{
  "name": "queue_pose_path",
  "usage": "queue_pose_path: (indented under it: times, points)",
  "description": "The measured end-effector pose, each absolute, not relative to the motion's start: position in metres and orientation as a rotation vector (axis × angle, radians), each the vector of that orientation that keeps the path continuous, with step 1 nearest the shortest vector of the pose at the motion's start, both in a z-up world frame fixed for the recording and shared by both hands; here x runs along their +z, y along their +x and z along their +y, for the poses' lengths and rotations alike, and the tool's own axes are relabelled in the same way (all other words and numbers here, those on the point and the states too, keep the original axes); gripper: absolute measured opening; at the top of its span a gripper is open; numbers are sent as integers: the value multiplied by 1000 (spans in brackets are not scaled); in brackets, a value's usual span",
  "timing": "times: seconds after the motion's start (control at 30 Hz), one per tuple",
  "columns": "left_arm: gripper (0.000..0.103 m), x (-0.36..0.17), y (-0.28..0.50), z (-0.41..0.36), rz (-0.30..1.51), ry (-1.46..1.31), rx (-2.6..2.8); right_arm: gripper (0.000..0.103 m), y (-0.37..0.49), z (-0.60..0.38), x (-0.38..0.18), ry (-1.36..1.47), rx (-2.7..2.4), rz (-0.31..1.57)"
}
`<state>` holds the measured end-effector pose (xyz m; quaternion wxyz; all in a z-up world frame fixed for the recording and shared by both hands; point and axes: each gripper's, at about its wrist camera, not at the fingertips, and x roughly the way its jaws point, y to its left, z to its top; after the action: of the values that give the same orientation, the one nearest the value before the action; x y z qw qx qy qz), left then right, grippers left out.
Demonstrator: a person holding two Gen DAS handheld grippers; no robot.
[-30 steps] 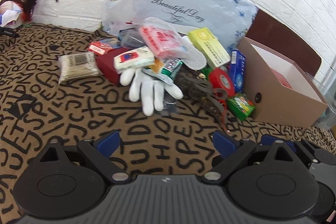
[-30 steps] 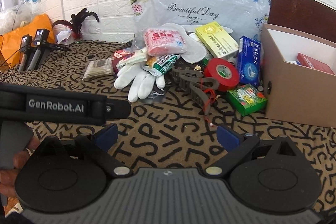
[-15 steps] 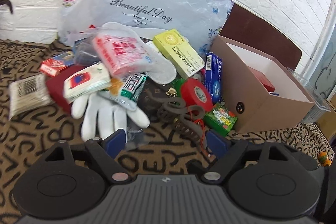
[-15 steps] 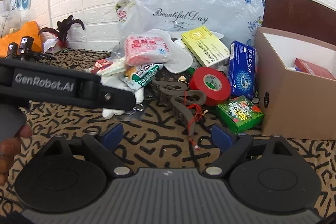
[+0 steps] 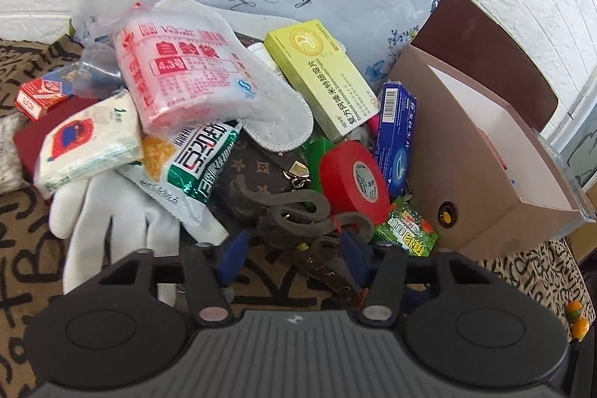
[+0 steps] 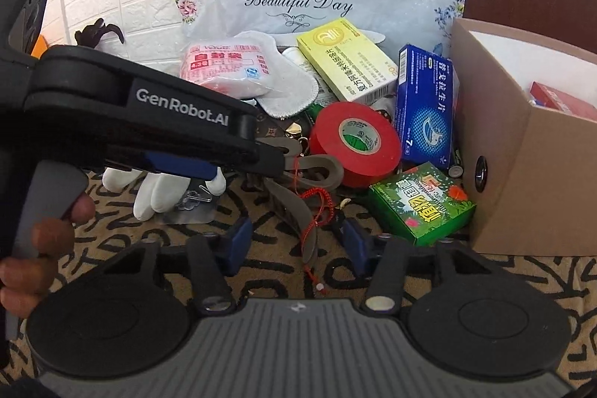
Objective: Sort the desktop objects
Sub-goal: 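Grasp the grey plastic clip with the left gripper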
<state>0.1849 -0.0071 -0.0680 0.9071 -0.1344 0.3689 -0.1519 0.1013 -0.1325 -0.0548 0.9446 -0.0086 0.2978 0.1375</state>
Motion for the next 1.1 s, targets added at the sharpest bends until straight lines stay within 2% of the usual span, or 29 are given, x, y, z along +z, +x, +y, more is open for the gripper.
queue_pose_path:
  times: [0.03,0.1,0.23,0.27,0.3,0.43,0.6,0.8,0.9,0.97,1.03,1.1]
  points:
    - [38,-70,187,-7,772,-289,-323,35,103,-133,-56,-18,284,614]
    - [33,-70,187,-7,780,-321,-331,23,105,-135,-58,-12,291,628]
    - [9,-66,176,-7,773,-329,-346,15,99,-138,-57,1,309,636]
    - [6,-64,172,-7,769,-322,-340,9,96,-139,-56,-1,319,633]
    - [6,-64,167,-6,765,-313,-336,5,93,-138,-55,-8,327,633]
    - [0,-67,149,1,764,-323,-319,5,78,-136,-51,-18,370,634]
    - [0,-71,113,13,777,-347,-323,0,60,-128,-49,-11,442,648]
    - [0,-69,82,23,739,-350,-296,1,17,-112,-38,-87,521,608]
    - [16,-65,90,18,729,-329,-302,3,16,-115,-35,-120,451,568]
    - [47,-63,95,16,715,-331,-309,3,22,-120,-32,-119,403,566]
    - [52,-63,99,15,709,-319,-299,4,30,-128,-31,-102,372,568]
    - [53,-65,102,14,717,-323,-300,6,38,-134,-34,-95,341,578]
